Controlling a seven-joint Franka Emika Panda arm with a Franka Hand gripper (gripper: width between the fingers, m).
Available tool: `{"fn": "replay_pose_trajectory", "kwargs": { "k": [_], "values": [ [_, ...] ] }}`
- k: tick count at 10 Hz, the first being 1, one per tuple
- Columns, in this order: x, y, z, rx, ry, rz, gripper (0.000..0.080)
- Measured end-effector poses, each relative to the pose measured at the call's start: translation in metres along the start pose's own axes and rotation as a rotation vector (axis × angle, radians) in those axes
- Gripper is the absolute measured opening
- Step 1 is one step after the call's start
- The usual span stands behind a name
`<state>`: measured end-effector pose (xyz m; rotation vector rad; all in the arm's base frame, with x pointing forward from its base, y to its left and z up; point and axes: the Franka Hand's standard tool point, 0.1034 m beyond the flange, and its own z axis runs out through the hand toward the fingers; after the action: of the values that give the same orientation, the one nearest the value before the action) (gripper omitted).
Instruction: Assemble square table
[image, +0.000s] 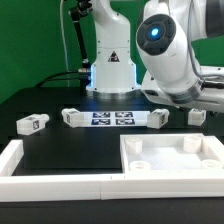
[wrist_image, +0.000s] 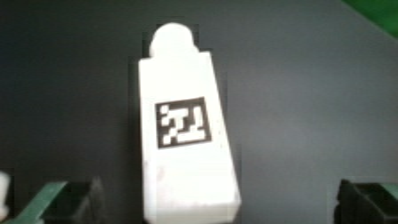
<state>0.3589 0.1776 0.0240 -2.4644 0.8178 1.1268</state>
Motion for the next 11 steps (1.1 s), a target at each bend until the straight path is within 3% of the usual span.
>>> {"fn": "replay_pose_trajectory", "kwargs": {
  "k": [1,10,11],
  "values": [
    [0.002,0.004,0.005,0.061,-0.037,-0.068,0.0649],
    [0.003,0.007,0.017,0.053,-0.074,-0.037,0.0649],
    [0.003,0.008,0.017,0.054,-0.074,-0.036,0.0527]
  ]
}}
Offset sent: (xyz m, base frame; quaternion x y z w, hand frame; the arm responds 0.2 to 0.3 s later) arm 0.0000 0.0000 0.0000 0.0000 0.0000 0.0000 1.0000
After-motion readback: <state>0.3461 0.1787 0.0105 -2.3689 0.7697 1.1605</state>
